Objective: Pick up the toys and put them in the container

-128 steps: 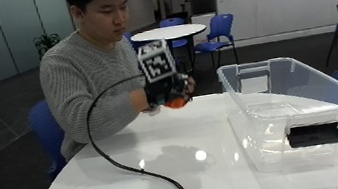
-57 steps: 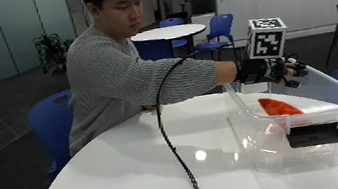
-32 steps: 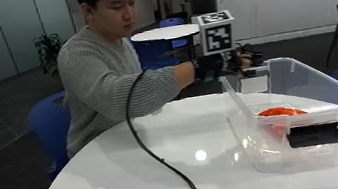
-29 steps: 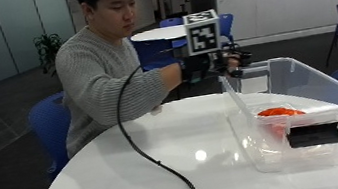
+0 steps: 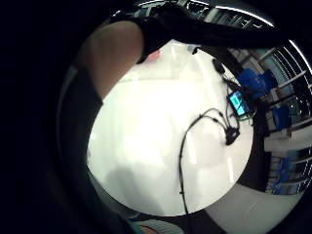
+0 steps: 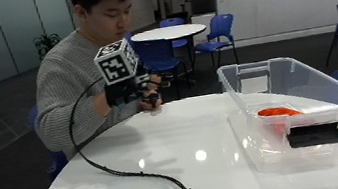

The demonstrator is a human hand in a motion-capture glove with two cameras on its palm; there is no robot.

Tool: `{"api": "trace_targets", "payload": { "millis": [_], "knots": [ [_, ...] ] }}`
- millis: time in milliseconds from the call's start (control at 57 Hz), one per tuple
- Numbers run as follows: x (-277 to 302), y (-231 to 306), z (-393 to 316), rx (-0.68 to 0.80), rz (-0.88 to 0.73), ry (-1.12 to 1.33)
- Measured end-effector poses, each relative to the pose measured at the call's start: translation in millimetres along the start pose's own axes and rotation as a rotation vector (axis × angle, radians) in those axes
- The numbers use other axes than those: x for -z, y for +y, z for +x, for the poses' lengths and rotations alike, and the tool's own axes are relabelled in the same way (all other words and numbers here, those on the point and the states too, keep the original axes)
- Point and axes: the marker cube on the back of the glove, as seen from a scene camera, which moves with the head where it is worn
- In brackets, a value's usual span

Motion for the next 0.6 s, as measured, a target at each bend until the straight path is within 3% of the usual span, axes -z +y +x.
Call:
{"api": "trace_targets", "payload": {
  "millis": [193,316,596],
  "knots": [
    [-62,96,-41,0.082,-0.014,0.078],
    [-97,138,-54,0.069,-0.106,-0.017],
    [-102,145,-39,0.012,-0.111,0.009]
  ]
}}
